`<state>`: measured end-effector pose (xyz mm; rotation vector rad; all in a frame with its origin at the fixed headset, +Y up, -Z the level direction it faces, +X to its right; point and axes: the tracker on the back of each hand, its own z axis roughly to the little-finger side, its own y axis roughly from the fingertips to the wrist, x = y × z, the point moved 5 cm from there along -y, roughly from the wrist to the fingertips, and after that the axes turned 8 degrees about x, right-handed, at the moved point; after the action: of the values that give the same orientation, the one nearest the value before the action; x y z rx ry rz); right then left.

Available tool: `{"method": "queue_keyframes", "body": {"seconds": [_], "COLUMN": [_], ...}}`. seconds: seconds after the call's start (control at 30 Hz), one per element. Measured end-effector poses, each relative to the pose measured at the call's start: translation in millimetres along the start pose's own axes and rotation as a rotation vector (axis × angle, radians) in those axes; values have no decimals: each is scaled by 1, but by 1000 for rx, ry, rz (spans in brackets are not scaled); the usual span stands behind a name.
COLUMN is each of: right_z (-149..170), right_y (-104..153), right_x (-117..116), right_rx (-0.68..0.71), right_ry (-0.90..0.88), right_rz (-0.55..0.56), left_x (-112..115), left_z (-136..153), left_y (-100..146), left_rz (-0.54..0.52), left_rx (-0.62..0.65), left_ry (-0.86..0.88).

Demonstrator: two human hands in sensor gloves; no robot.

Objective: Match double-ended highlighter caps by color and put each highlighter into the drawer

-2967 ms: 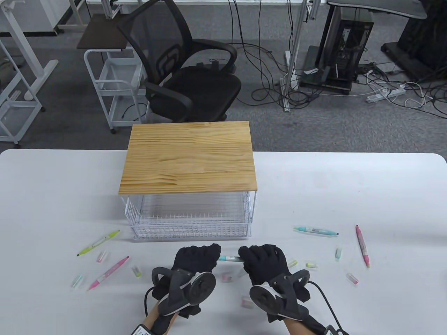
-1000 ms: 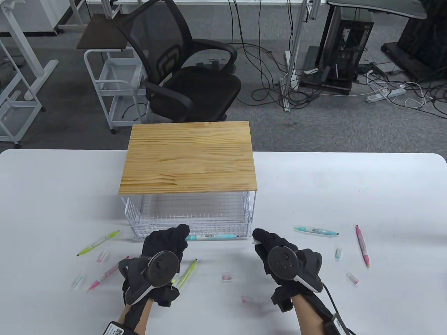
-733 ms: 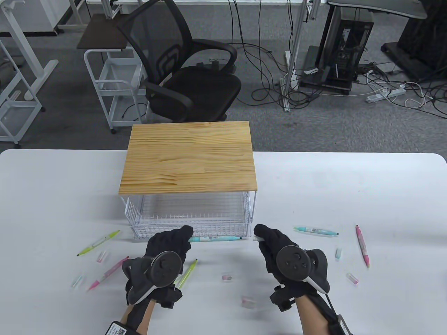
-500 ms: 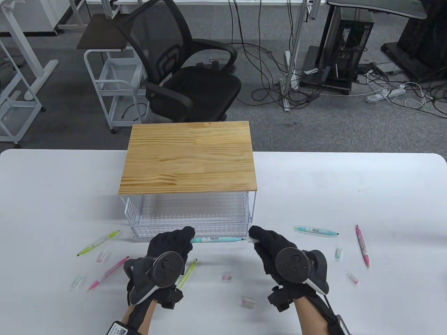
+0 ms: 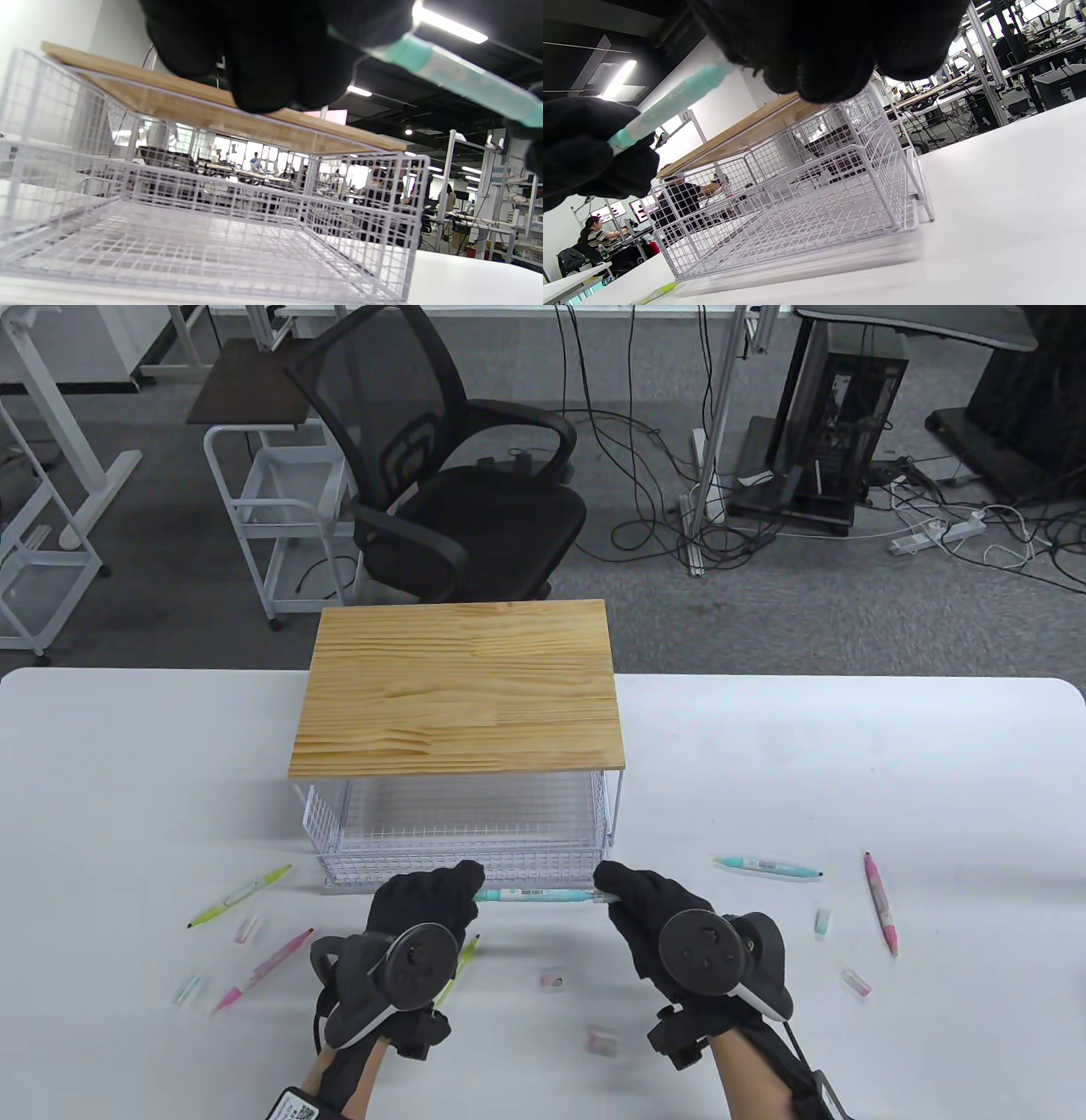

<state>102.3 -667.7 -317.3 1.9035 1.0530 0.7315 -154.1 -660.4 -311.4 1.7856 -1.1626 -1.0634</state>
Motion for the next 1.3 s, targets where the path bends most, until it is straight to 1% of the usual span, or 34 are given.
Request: {"method": "queue_keyframes", "body": {"seconds": [0.17,0.63,0.73,0.8,0.9,1.0,1.17,1.3], "right_z": [-3,0,-3,-4,-3,-3,-6,-4], "right_y": [-1,1,1,2,2,2,2,2], "right_x": [-2,1,4,4,3,1,-1,-3], "right_rx": [10,16,28,31,37,36,45,48], "right_ry": [-3,-9,-1,14,53,45,64,76], "right_rz": [-14,-1,12,11,14,8,-9,-7], "left_x": [3,10,9,7,6,8,8,11], "left_z": [-7,-14,-20,-22,-25,-27,-26,-31], "left_y": [-1,-1,0,1,2,2,3,4], "left_rz": [9,26,3,-29,-48,-43,-56,-60], "left_rx": [21,38,62,79,93,107,101,125], "left_ry": [-9,-50,-111,-127,-140,-187,-184,-231]}}
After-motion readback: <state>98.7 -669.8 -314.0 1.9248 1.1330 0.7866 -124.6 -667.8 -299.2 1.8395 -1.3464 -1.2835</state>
